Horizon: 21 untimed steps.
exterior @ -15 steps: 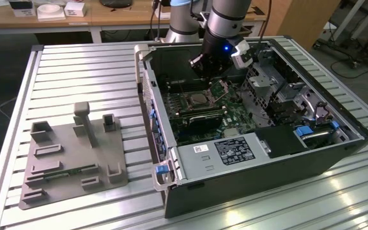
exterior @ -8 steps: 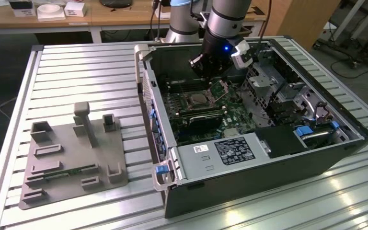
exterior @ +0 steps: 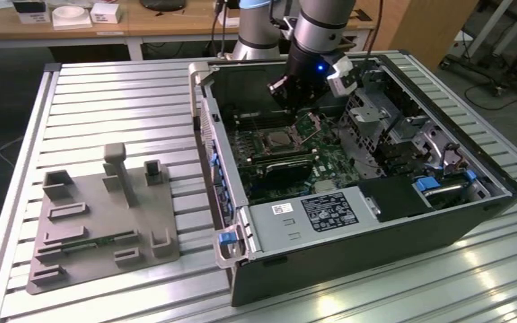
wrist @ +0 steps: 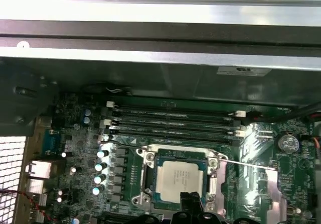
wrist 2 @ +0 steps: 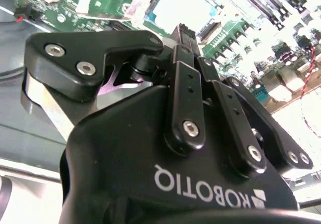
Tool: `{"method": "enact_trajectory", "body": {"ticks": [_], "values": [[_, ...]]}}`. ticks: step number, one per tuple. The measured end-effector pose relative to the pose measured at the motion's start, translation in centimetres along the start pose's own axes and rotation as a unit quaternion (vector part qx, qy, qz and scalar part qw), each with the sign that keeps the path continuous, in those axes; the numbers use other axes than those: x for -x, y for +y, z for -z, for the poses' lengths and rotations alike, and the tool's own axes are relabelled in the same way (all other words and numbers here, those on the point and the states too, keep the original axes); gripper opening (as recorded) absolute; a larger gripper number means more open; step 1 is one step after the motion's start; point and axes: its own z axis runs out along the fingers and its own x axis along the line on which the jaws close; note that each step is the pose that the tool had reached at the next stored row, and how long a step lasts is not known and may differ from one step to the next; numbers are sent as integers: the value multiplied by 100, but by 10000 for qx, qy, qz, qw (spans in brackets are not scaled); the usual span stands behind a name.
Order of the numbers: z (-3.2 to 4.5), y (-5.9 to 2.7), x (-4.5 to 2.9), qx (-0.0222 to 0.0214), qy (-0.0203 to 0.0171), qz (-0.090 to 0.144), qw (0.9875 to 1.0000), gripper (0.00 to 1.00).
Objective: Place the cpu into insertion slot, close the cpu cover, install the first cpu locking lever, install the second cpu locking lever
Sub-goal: 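Close the cpu cover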
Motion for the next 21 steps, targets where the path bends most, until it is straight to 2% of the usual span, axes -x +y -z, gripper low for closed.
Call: {"method": "enact_trajectory", "body": {"ticks": [13, 21], "values": [[8, -19, 316, 0, 0, 0, 10000, 10], [24, -19, 450, -1, 0, 0, 10000, 10]]}}
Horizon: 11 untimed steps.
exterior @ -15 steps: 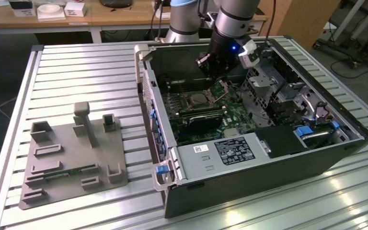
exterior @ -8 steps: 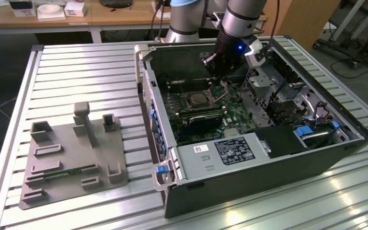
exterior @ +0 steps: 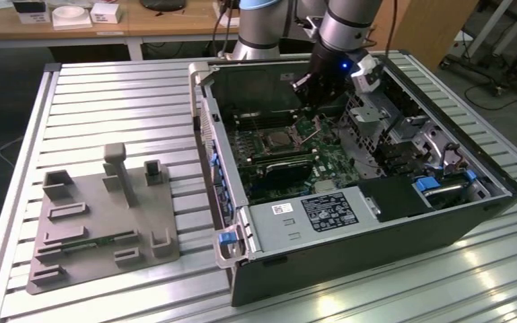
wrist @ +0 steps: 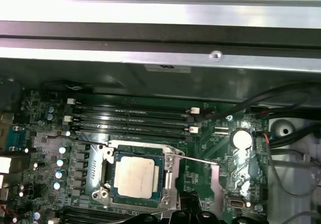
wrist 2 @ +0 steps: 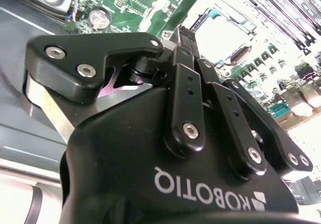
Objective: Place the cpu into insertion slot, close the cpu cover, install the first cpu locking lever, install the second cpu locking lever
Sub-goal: 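Close the cpu cover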
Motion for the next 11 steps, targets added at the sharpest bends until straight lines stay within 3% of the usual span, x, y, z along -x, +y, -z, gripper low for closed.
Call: {"method": "enact_trajectory", "body": {"ticks": [8, 11], "values": [[31, 26, 79, 1, -6, 0, 10000, 10], [31, 40, 146, 0, -6, 0, 10000, 10]]}}
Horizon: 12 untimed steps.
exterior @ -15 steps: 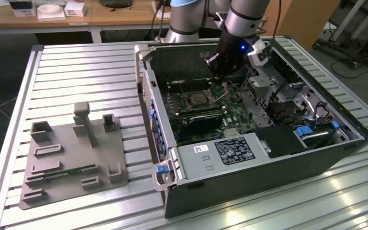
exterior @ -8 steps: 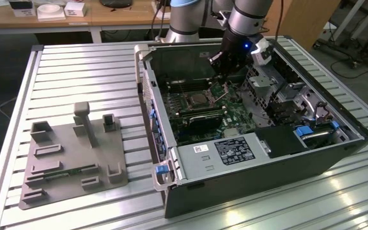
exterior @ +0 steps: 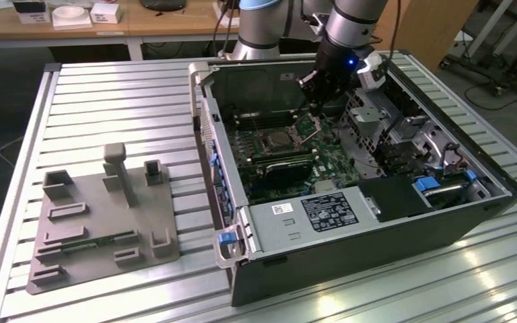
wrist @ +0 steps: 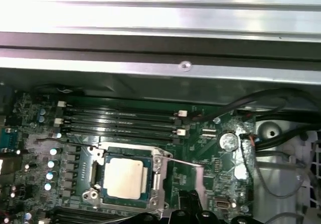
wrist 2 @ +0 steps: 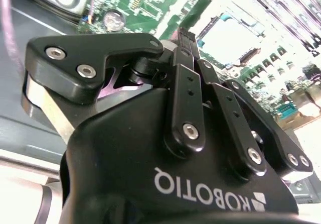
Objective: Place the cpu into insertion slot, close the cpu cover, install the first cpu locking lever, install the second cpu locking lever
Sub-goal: 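Close the cpu cover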
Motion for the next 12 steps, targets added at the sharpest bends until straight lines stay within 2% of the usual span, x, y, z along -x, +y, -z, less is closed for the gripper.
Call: {"method": "enact_trajectory", "body": {"ticks": [7, 12], "values": [[-16, 25, 179, 1, 0, 0, 10000, 10], [-97, 30, 245, 0, 0, 0, 10000, 10]]}}
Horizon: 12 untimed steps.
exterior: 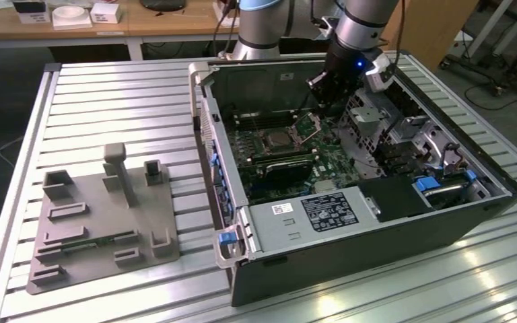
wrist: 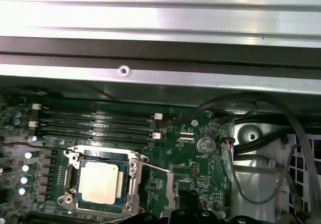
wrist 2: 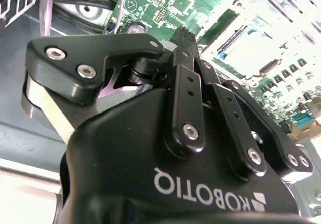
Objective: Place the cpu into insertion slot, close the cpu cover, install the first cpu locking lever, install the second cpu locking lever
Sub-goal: 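Close the cpu cover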
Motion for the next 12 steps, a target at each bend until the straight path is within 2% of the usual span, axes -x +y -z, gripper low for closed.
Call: {"method": "enact_trajectory", "body": {"ticks": [4, 12], "values": [[-65, -9, 20, 0, 0, 0, 10000, 10], [-94, -61, 9, 0, 0, 0, 10000, 10]]}}
